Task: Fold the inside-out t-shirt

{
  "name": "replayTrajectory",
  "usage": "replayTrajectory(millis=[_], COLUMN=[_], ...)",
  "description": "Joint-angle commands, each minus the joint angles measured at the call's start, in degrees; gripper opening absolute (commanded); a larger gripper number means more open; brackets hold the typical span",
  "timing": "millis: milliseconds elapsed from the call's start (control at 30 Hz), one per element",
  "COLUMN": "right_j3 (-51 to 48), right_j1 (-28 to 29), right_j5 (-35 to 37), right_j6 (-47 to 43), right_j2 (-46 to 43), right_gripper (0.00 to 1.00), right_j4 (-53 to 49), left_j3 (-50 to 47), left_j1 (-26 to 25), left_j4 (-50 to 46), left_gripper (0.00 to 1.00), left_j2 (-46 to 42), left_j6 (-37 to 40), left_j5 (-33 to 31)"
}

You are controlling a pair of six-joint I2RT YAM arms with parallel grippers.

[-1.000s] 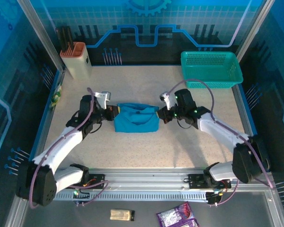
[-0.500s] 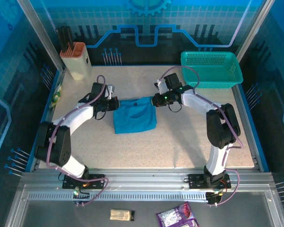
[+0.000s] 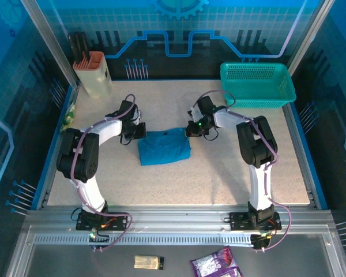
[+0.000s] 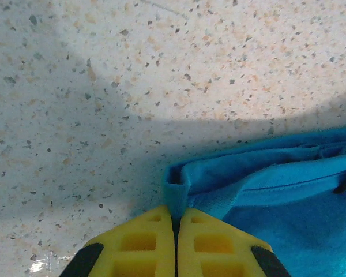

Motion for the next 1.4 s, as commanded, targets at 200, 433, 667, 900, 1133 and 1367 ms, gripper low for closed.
replayTrajectory(millis=[200,433,667,900,1133,1367], right_j3=[-0.71,-4.29,-8.08,-18.24,-25.95,-21.31], right_j1=[-1.04,1.63,6.85,7.86,6.81,7.32], right_j5=[1.23,4.01,-5.91,-6.82,-4.07,-4.47], right_j6=[2.21,3.74,10.78,17.01,18.48,17.34], right_j2=[-6.38,-16.88,-16.60,-13.12,-11.47,-18.60], right_gripper=[0.30,0.40,0.34,0.23,0.18,0.18], right_j4=[-5.42,-7.87,-2.19,5.39,8.89,2.66], left_j3=[2.14,1.89,-5.37,-17.40,-23.86,-18.24], left_j1=[0.86,-0.71,-7.87,-10.92,-10.74,-10.73], left_j4=[-5.59,-12.64,-10.89,-1.63,-0.65,-4.46], left_gripper=[0.28,0.33,0.24,0.17,0.13,0.14], left_j2=[-8.18,-16.89,-18.69,-15.78,-16.13,-20.91], left_j6=[-1.47,-2.44,-8.36,-15.65,-16.16,-14.43], left_j5=[-1.37,0.35,4.68,9.08,5.81,5.41])
